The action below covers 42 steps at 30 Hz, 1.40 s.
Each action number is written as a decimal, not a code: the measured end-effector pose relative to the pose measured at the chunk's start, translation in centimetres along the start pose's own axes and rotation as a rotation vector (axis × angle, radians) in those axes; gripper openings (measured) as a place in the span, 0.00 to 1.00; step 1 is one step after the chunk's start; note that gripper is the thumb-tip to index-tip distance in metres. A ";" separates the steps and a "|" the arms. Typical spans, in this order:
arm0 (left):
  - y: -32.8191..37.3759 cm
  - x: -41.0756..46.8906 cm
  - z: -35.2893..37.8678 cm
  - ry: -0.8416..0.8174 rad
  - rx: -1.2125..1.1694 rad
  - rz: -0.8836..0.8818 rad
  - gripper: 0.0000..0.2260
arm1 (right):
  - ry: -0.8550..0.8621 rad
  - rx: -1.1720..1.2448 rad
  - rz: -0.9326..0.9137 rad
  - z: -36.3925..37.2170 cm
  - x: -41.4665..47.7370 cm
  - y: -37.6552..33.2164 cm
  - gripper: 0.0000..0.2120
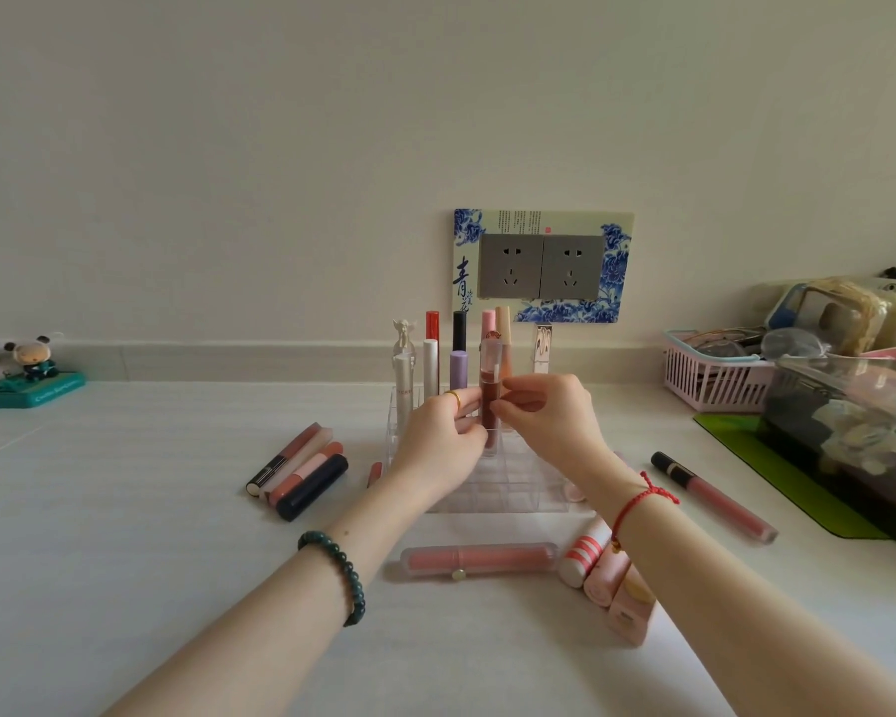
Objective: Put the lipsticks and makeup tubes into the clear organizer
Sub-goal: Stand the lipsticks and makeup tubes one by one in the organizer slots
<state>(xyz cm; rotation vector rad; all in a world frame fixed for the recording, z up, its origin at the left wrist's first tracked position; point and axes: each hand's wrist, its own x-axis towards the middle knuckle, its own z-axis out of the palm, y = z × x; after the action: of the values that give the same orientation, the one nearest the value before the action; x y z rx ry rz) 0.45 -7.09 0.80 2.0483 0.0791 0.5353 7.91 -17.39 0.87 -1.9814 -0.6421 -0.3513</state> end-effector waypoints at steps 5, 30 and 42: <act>0.6 -0.4 -0.3 0.006 -0.020 0.023 0.19 | 0.043 0.080 0.032 -2.7 0.2 -1.0 0.17; 4.9 -1.8 7.7 -0.268 -0.026 -0.032 0.19 | -0.036 -0.445 0.263 -12.5 -4.2 8.4 0.19; 6.4 -2.0 12.2 -0.380 -0.002 -0.264 0.18 | -0.098 -0.649 0.293 -11.8 -4.0 9.8 0.12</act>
<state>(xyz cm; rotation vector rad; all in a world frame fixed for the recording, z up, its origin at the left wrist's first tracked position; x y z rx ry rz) 2.50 -20.88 0.32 2.0626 0.1198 -0.0204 10.57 -32.62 -2.70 -2.6848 -0.3011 -0.3057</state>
